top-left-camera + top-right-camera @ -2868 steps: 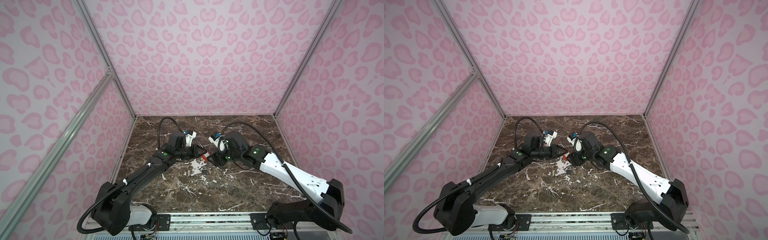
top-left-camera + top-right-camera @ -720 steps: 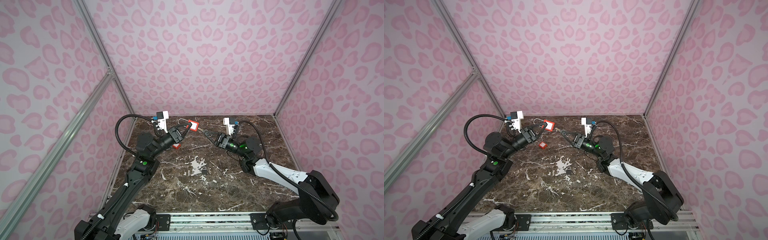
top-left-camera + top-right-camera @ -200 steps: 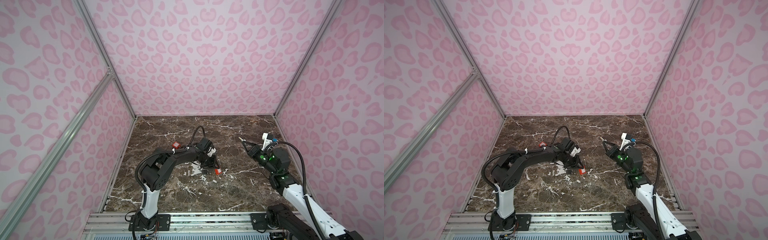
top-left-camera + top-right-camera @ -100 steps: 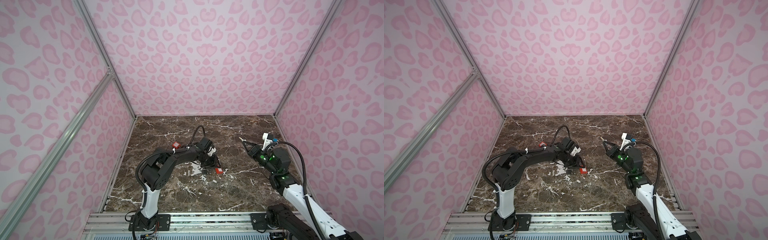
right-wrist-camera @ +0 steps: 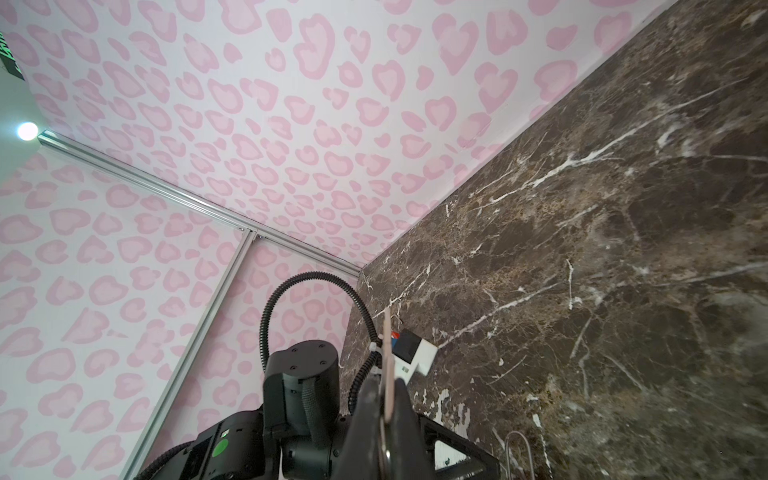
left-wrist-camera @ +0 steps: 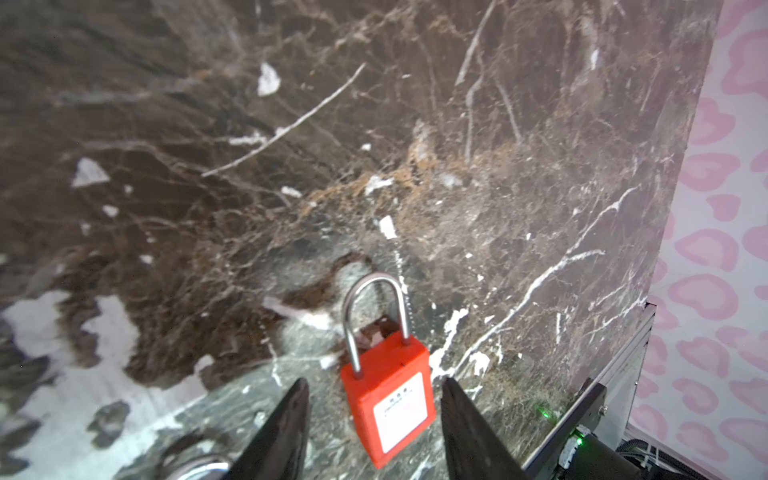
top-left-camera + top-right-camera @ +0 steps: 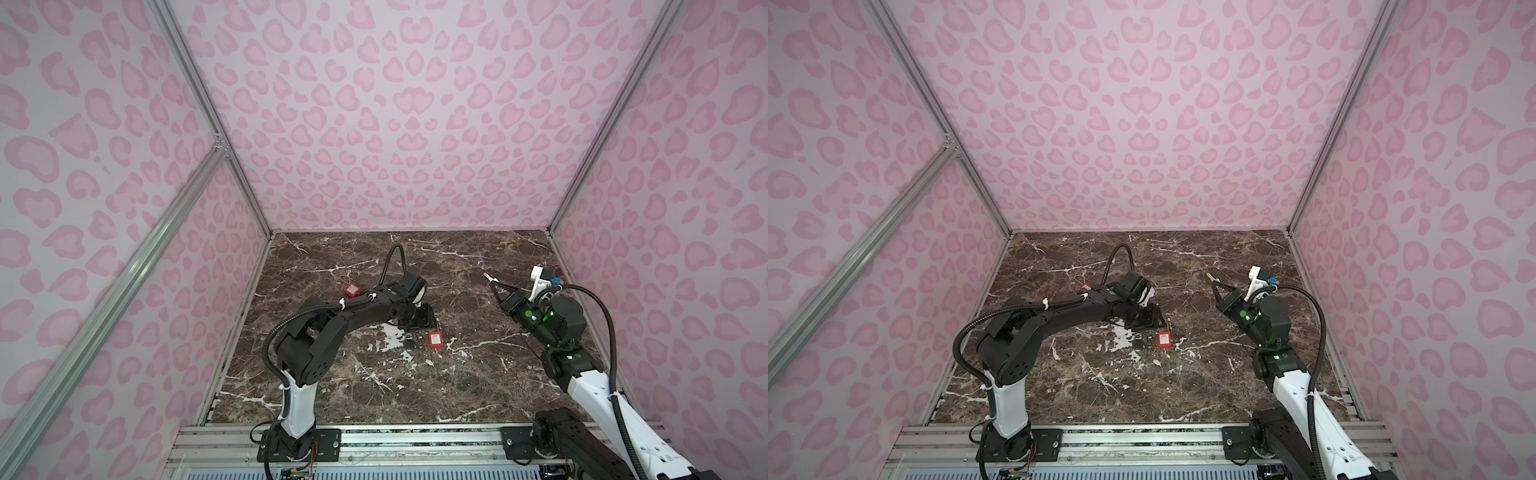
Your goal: Lock with the key
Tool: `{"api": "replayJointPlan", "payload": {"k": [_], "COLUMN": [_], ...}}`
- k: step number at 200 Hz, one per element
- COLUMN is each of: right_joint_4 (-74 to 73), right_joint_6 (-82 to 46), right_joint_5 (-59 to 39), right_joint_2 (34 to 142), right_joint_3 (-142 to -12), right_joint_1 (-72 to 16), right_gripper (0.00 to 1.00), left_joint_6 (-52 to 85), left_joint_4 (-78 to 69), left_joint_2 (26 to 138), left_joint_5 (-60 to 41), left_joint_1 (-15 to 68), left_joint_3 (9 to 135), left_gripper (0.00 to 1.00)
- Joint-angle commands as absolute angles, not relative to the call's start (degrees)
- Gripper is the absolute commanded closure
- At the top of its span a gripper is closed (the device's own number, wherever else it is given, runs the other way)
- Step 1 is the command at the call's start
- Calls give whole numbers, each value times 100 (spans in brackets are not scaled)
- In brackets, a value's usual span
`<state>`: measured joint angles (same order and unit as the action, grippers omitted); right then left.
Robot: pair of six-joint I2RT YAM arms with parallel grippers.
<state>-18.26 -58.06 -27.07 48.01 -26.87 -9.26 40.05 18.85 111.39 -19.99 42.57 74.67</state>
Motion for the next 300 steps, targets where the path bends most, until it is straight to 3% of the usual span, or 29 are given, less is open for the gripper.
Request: {"api": "replayJointPlan", "payload": {"k": [1, 36, 110, 186, 242, 300], "right_joint_4": [-1846, -1913, -1603, -1726, -1851, -2179], "right_joint_6": [-5839, -6451, -7003, -7718, -8266, -8383], "right_joint_5": [-2634, -2109, -378, 814, 1330, 1069], "right_joint_2": [4838, 5087, 6027, 6848, 6983, 7319], "right_joint_3": [-2549, -2151, -2101, -2170, -1925, -1823], "right_joint_1": [-928, -1112, -2733, -3979, -4381, -4412], "right_gripper": [100, 100, 100, 100, 100, 100], "left_joint_6": [3965, 4094, 4148, 4124, 4192, 4140], "left_joint_4": [2175, 1848, 1550, 1296, 1125, 1292], "left_joint_2": [11087, 10760, 9600, 9180, 9288, 9197], "left_joint_5": [-1464, -1223, -1673, -1951, -2065, -2015], "left_joint_1": [4345, 4346, 3781, 3323, 3289, 3284], "left_joint_3": [7672, 7485, 6742, 6135, 5982, 6047], "left_gripper": [47, 46, 46, 46, 47, 47]}}
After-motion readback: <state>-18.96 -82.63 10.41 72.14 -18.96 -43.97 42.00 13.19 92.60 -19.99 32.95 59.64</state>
